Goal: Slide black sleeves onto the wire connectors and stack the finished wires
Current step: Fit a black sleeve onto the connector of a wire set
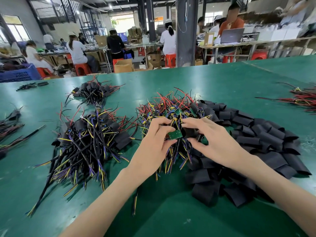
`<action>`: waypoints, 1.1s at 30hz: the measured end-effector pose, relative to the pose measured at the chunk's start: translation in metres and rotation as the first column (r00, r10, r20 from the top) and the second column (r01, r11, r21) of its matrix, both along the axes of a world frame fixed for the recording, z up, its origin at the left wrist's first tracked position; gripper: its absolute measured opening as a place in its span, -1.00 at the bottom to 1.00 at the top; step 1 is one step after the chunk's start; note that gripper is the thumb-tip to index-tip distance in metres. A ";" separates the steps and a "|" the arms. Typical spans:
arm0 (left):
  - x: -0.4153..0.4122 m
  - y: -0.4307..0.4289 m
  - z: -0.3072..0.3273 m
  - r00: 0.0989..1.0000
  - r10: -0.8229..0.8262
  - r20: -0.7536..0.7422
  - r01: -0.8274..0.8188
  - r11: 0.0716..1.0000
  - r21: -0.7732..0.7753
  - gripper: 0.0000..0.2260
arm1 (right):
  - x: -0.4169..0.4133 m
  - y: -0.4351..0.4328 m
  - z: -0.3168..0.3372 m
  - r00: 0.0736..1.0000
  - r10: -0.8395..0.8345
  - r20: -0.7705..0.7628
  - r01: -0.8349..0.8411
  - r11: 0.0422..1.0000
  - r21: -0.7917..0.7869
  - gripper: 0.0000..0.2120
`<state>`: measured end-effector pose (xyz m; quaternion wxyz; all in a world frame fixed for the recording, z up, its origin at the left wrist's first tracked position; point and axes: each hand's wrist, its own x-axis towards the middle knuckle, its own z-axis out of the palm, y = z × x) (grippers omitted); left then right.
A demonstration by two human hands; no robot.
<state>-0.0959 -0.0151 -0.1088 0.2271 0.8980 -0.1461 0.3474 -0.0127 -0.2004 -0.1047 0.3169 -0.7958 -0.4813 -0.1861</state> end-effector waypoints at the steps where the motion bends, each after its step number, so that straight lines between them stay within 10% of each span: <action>1: 0.000 0.000 0.000 1.000 0.000 0.008 0.000 1.000 -0.001 -0.81 | 0.000 0.000 -0.001 1.000 0.004 -0.010 -0.004 1.000 -0.002 -0.44; 33: -0.005 -0.001 0.002 0.998 0.059 -0.034 -0.056 0.993 0.106 -0.76 | -0.009 -0.003 0.009 0.906 0.181 -0.384 -0.141 0.982 0.130 -0.78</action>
